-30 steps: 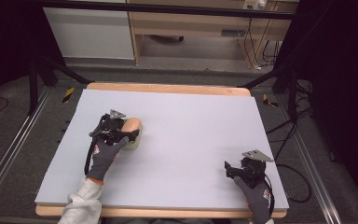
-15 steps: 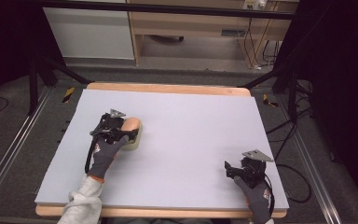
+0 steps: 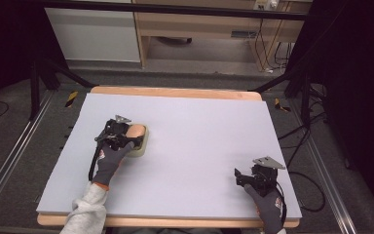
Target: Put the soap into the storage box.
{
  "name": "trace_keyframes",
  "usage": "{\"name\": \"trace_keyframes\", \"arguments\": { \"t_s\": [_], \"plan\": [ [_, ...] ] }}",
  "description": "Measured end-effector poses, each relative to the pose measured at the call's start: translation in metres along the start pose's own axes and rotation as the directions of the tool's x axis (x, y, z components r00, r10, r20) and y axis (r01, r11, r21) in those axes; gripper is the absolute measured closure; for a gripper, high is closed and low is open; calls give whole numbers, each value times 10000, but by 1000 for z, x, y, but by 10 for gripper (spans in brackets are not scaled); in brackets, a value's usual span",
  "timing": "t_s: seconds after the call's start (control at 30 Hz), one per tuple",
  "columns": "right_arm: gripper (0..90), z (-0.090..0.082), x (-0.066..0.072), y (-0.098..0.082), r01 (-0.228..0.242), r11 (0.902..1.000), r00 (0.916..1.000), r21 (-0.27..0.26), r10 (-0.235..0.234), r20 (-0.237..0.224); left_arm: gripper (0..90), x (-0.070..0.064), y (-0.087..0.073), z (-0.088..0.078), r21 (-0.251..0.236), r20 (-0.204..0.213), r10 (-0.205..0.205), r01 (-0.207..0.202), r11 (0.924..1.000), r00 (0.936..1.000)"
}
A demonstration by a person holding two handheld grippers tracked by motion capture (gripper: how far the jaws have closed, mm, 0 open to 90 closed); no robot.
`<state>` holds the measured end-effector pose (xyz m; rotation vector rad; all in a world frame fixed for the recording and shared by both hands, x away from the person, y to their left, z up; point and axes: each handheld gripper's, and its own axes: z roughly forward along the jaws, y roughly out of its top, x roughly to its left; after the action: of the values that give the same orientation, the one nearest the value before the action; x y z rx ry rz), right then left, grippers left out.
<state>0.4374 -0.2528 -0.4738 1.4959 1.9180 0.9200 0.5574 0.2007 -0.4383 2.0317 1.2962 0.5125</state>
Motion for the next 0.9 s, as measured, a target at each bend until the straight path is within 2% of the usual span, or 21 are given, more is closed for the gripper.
{"name": "trace_keyframes", "arguments": {
  "t_s": [0.4, 0.9],
  "plan": [
    [82, 0, 0, 0, -11, 10000, 10000, 7, 11, -8, 317, 1, -4, 7, 234, -124, 72, -69, 9997, 9999],
    [82, 0, 0, 0, -4, 10000, 10000, -7, 4, -10, 316, 2, -6, 12, 274, -218, 47, -41, 9996, 9998]
  ]
}}
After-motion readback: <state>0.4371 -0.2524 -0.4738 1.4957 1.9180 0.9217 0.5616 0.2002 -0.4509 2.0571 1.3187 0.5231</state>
